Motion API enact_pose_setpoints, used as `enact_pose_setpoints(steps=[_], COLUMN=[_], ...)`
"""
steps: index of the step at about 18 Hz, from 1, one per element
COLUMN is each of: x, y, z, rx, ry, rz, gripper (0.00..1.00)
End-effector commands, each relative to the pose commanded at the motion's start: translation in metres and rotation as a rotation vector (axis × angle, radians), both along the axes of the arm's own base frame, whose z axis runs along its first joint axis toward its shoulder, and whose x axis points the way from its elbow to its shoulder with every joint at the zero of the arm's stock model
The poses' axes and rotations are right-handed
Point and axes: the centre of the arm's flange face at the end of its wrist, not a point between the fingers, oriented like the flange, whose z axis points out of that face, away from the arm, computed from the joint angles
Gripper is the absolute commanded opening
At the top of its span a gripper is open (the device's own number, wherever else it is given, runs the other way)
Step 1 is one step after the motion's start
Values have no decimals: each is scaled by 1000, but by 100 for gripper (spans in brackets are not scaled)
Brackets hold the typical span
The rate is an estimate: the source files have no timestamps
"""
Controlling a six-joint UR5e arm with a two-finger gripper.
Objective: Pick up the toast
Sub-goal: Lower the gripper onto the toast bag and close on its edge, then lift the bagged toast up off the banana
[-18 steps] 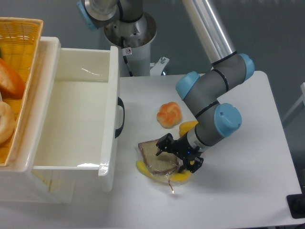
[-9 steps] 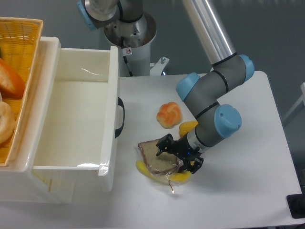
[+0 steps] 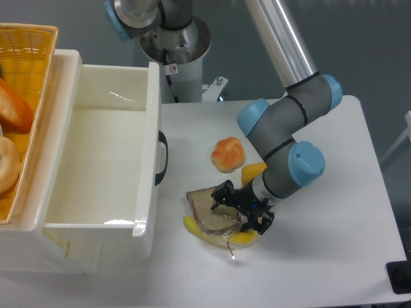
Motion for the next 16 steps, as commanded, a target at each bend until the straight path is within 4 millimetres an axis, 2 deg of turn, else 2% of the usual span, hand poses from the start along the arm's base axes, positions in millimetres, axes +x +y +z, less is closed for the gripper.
enact_pose_setpoints(steps=[6,8,12,16], x=[0,0,1,6], y=[0,-1,-2,-6], z=[3,5,14,41], rx=[5,5,1,-12], ry=[0,-2,8,36], rz=[2,7,11,4], gripper=[36,24,21,21])
